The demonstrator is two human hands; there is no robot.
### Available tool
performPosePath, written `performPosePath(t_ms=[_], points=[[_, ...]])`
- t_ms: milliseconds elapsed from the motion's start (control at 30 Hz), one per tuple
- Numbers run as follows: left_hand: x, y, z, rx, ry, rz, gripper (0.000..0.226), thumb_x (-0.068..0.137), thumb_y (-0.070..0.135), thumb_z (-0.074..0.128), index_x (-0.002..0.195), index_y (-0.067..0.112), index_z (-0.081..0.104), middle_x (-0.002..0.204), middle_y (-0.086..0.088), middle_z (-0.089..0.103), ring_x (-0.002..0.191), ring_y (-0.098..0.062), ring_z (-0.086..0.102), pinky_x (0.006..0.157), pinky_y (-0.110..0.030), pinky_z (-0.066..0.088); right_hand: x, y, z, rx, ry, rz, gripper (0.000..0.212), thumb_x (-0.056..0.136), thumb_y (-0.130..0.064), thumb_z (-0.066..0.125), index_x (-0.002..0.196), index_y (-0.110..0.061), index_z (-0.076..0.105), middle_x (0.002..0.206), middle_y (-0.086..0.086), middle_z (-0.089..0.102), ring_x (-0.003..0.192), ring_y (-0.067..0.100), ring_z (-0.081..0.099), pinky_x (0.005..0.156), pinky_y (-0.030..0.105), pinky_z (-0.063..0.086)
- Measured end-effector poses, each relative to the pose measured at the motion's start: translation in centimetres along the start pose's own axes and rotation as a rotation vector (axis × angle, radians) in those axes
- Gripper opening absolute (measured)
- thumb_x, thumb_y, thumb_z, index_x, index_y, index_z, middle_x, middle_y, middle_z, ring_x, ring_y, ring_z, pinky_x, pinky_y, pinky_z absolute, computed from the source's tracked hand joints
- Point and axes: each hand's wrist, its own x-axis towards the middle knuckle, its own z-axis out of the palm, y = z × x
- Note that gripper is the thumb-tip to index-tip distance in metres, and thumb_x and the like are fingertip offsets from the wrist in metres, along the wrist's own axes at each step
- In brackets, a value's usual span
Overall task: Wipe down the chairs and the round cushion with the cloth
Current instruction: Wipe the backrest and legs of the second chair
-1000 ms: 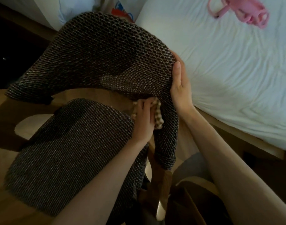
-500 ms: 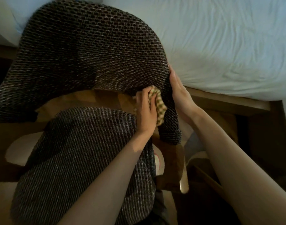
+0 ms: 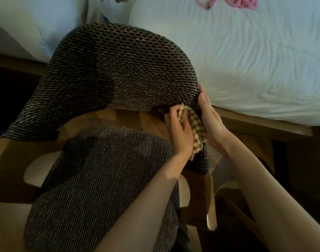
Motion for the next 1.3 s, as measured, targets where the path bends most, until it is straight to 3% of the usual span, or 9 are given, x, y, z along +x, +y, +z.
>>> performPosePath(t_ms=[100, 300, 433, 533, 633, 800, 1033, 1200, 1300], points=[[1.9, 1.3, -0.3, 0.023, 0.159, 0.056, 0.024, 0.098, 0.016, 0.048, 0.119, 0.005, 0.053, 0.118, -0.012, 0.048, 0.101, -0.010, 0.046, 0.080, 0.003, 0.030, 0.9, -1.8, 0.1, -0.027, -0.003, -0.036, 0.044, 0.105, -0.037, 0.019, 0.149, -0.030, 0.024, 0.152, -0.012, 0.030, 0.140, 0.004, 0.027, 0.119, 0.035, 0.018], [8.3, 4.9, -1.5, 0.044, 0.395, 0.324, 0.024, 0.096, 0.016, 0.052, 0.117, 0.005, 0.056, 0.114, -0.014, 0.044, 0.101, -0.016, 0.050, 0.085, -0.003, 0.036, 4.1, -5.7, 2.1, -0.198, 0.029, -0.272, 0.043, 0.106, -0.030, 0.019, 0.146, -0.024, 0.032, 0.140, -0.021, 0.034, 0.126, -0.014, 0.030, 0.101, -0.002, 0.019], [8.0, 1.6, -0.9, 0.174, 0.397, 0.409, 0.027, 0.095, 0.013, 0.045, 0.122, 0.012, 0.043, 0.124, -0.012, 0.036, 0.117, -0.022, 0.043, 0.102, -0.024, 0.040, 4.9, -5.1, 3.4, -0.328, 0.114, -0.308, 0.040, 0.105, -0.032, 0.023, 0.143, -0.031, 0.038, 0.138, -0.012, 0.045, 0.125, -0.006, 0.037, 0.105, 0.012, 0.024], [7.6, -2.2, -0.5, 0.167, 0.389, 0.311, 0.038, 0.089, 0.008, 0.048, 0.125, 0.015, 0.037, 0.133, -0.004, 0.030, 0.123, -0.005, 0.032, 0.108, -0.013, 0.028, 4.6, -3.9, 3.7, -0.417, 0.181, -0.358, 0.040, 0.104, -0.036, 0.023, 0.143, -0.040, 0.034, 0.135, -0.006, 0.044, 0.124, 0.000, 0.037, 0.106, 0.022, 0.026], [6.8, -5.6, -0.7, 0.302, 0.368, 0.181, 0.038, 0.089, 0.006, 0.052, 0.126, 0.002, 0.043, 0.128, -0.023, 0.038, 0.114, -0.025, 0.046, 0.101, -0.034, 0.043, 4.8, -3.4, 3.8, -0.450, 0.227, -0.372, 0.040, 0.104, -0.038, 0.023, 0.142, -0.046, 0.032, 0.136, -0.007, 0.043, 0.123, 0.003, 0.038, 0.108, 0.031, 0.028], [6.5, -3.8, -1.1, 0.277, 0.422, 0.153, 0.027, 0.091, -0.002, 0.048, 0.117, -0.009, 0.051, 0.118, -0.026, 0.046, 0.104, -0.024, 0.050, 0.093, -0.016, 0.033, 4.7, -3.4, 3.7, -0.480, 0.208, -0.370, 0.040, 0.104, -0.038, 0.022, 0.143, -0.046, 0.029, 0.136, -0.004, 0.042, 0.119, 0.003, 0.037, 0.106, 0.027, 0.024], [11.1, 6.0, -2.6, 0.099, 0.540, 0.485, 0.020, 0.094, 0.009, 0.054, 0.109, -0.003, 0.058, 0.106, -0.009, 0.050, 0.100, -0.007, 0.045, 0.091, -0.012, 0.035, 4.5, -3.9, 3.8, -0.452, 0.190, -0.326, 0.035, 0.104, -0.041, 0.021, 0.134, -0.058, 0.025, 0.135, -0.005, 0.042, 0.116, 0.001, 0.035, 0.102, 0.029, 0.022], [9.6, 0.0, -3.6, 0.142, 0.464, 0.283, 0.024, 0.095, 0.004, 0.052, 0.117, -0.005, 0.055, 0.123, -0.023, 0.049, 0.113, -0.021, 0.049, 0.096, -0.004, 0.032, 4.2, -4.0, 4.1, -0.472, 0.220, -0.307, 0.039, 0.104, -0.040, 0.021, 0.141, -0.051, 0.027, 0.137, -0.004, 0.041, 0.119, 0.006, 0.036, 0.104, 0.032, 0.022], [7.9, -4.9, -4.6, 0.122, 0.346, -0.022, 0.025, 0.097, 0.002, 0.046, 0.121, -0.003, 0.052, 0.124, -0.020, 0.048, 0.111, -0.020, 0.048, 0.096, -0.019, 0.038, 4.0, -3.8, 4.2, -0.511, 0.249, -0.319, 0.041, 0.104, -0.039, 0.022, 0.143, -0.048, 0.027, 0.138, -0.003, 0.040, 0.120, 0.010, 0.038, 0.102, 0.031, 0.022]])
